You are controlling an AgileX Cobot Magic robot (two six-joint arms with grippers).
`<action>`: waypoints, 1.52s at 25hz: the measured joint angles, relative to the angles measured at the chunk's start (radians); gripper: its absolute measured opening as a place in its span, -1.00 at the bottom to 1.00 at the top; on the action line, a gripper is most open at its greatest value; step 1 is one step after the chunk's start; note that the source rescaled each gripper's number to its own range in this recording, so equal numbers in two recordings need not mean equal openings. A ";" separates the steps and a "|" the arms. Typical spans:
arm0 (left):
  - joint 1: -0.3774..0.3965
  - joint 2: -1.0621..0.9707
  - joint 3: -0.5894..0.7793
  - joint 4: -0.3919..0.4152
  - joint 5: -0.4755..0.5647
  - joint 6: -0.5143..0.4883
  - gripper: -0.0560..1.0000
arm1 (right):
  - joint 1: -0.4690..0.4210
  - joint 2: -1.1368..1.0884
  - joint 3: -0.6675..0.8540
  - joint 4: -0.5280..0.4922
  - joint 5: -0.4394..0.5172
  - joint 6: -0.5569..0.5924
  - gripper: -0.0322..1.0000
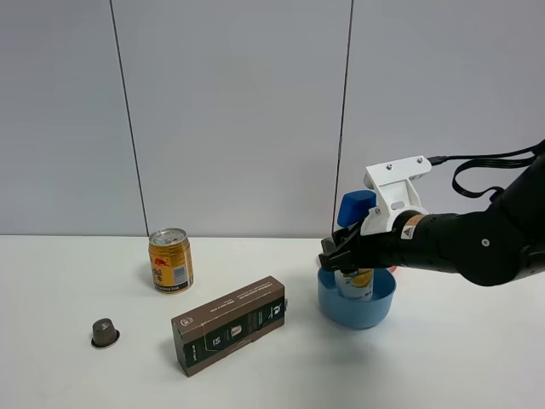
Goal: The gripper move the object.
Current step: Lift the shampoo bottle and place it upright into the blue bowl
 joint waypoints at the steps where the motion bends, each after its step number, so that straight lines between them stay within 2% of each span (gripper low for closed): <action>1: 0.000 0.000 0.000 0.000 0.000 0.000 1.00 | 0.000 0.000 0.000 0.000 0.000 0.000 -0.94; 12: 0.000 0.000 0.000 0.000 0.000 0.000 1.00 | 0.000 0.055 -0.001 0.003 -0.062 0.000 -0.94; 18: 0.000 0.000 0.000 0.000 0.000 0.000 1.00 | 0.000 0.055 -0.001 0.003 -0.126 0.000 -0.94; 38: 0.000 0.000 0.000 0.000 0.000 0.000 1.00 | 0.000 0.055 -0.001 0.003 -0.116 0.002 -0.91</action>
